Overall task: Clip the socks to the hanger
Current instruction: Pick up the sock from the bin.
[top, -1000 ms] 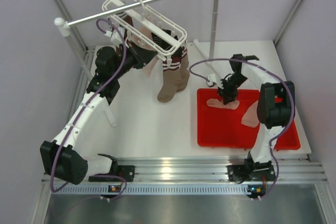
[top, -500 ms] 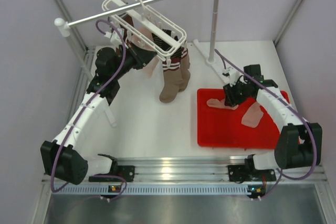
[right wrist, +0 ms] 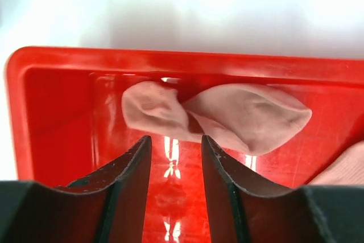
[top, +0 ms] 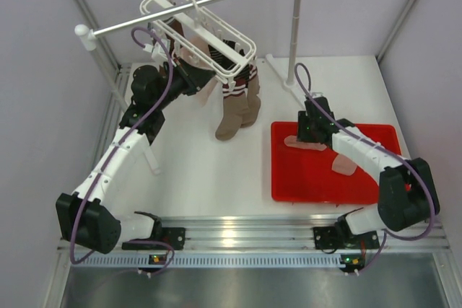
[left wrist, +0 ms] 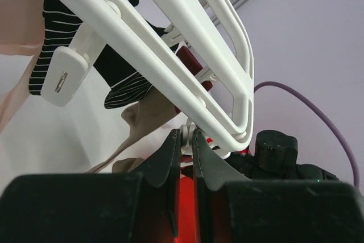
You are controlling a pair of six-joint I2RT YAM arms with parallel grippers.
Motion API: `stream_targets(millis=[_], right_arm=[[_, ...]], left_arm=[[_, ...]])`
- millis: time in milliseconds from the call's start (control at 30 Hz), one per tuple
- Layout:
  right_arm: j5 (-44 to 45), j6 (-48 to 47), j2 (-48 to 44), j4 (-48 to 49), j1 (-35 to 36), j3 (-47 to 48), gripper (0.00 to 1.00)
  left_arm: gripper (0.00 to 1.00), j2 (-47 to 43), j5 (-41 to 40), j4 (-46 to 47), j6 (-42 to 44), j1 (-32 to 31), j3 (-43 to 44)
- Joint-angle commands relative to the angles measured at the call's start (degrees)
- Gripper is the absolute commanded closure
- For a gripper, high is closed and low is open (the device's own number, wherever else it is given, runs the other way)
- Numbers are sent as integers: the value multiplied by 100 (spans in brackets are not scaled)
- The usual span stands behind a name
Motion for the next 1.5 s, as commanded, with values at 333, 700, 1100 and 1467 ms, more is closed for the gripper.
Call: stream_targets(millis=[333, 700, 1100, 1467], right_arm=[[546, 804, 807, 835, 82, -156, 55], [370, 698, 343, 547, 91, -60, 47], [229, 1365, -537, -369, 311, -497, 48], [545, 1428, 386, 466, 320, -385, 53]], left_arm=[[100, -77, 59, 11, -38, 76, -43], [100, -129, 94, 20, -55, 128, -139], [100, -121, 103, 125, -152, 128, -192], [100, -156, 32, -42, -46, 137, -131]])
